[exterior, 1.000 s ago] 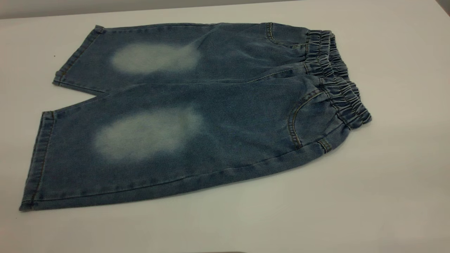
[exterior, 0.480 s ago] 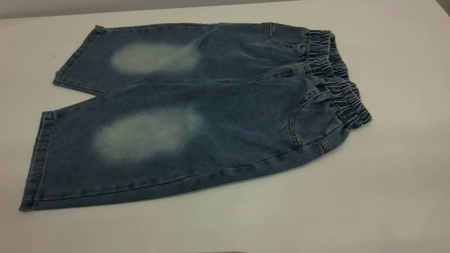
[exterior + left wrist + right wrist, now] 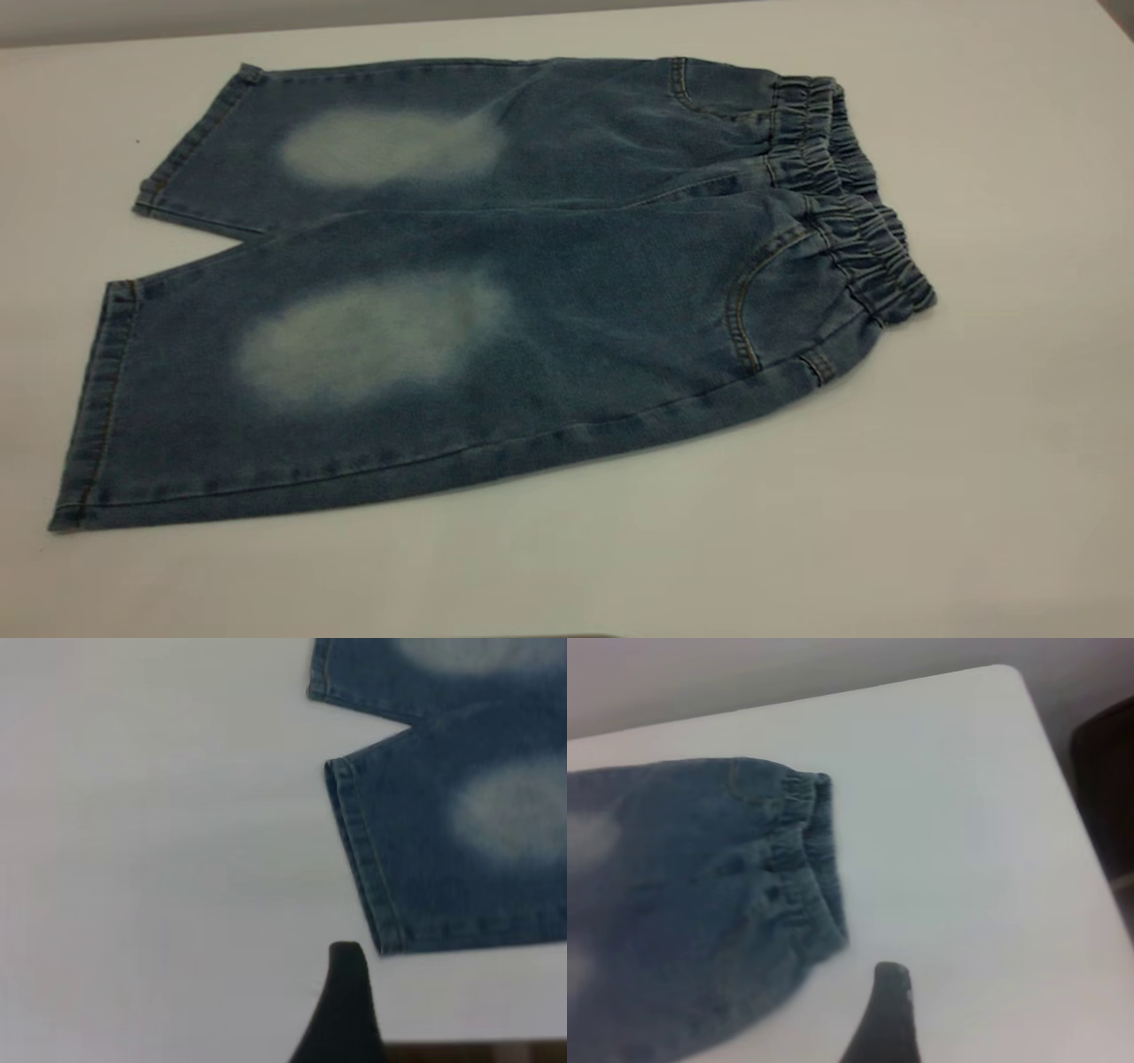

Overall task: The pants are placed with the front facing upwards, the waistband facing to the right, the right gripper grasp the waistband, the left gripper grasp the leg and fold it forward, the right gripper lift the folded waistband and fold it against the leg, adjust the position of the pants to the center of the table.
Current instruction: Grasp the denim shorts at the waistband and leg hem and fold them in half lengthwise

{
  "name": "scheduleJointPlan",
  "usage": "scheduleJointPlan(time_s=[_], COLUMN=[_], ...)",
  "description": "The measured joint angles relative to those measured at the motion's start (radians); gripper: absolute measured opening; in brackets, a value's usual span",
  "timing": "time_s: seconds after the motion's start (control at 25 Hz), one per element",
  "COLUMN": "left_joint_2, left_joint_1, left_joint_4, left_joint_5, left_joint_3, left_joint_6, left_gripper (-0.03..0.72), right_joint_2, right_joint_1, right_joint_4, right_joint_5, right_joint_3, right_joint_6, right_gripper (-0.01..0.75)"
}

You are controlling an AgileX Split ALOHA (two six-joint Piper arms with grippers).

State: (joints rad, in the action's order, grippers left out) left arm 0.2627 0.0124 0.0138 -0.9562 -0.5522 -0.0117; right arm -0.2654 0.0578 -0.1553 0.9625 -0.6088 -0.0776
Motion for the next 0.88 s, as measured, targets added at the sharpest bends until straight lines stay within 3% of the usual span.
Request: scheduleJointPlan(time_s=[0.32, 0.88], left_joint_2=[0.452, 0.863], left_joint_1=[0.000, 0.000], left_joint_4=[-0.116, -0.274], left_joint_5=[0.398, 0.615], left_joint_3=[-0.049, -0.089], left_joint_6=[0.128, -0.104], left_gripper=[0.568, 0.568], right_joint_2=[-0.488, -1.275], right_joint_1=[0.000, 0.000], right_joint_4=[-0.227, -0.942], right_joint_5=[-0.257, -0.405], right_joint_3=[-0.030, -0.037], right_joint_6=[0.135, 0.925], right_gripper=[0.578, 0.578])
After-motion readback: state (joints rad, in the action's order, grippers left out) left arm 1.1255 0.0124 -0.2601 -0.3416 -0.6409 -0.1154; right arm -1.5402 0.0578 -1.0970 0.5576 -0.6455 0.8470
